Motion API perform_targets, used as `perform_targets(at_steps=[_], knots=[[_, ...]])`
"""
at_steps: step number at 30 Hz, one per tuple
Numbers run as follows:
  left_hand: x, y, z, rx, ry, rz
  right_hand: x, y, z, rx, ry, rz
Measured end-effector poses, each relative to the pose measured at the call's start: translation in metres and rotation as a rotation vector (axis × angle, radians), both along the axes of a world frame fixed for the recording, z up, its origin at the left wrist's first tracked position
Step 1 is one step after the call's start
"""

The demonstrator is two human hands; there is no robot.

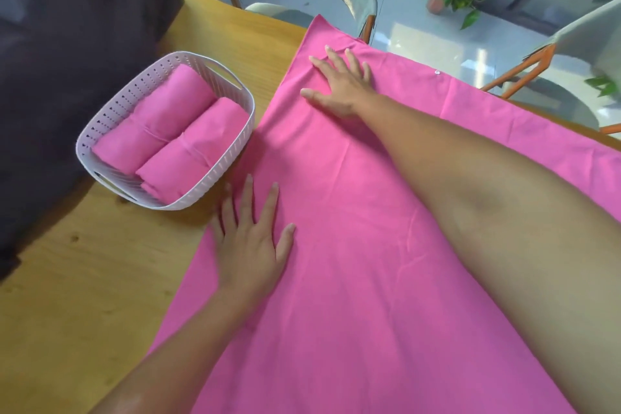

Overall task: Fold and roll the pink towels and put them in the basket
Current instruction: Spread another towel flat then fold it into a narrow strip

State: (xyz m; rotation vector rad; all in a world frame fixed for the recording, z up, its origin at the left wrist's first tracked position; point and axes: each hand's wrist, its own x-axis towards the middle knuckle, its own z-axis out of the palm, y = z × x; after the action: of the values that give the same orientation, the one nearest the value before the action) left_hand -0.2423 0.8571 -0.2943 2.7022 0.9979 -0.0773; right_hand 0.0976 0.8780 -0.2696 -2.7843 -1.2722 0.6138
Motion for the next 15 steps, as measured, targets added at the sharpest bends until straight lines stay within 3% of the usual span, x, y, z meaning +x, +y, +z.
perform_targets(at_steps=[8,15], knots=[[0.019,0.005,0.019,-0.07,-0.034,-0.122,-0.01,-0.044,0.015,-0.074,0.018,-0.079],[0.032,-0.028,0.038,-0.085,-0.003,-0.238,-0.036,-0.207,0.034,-0.191,0.054,-0.262]])
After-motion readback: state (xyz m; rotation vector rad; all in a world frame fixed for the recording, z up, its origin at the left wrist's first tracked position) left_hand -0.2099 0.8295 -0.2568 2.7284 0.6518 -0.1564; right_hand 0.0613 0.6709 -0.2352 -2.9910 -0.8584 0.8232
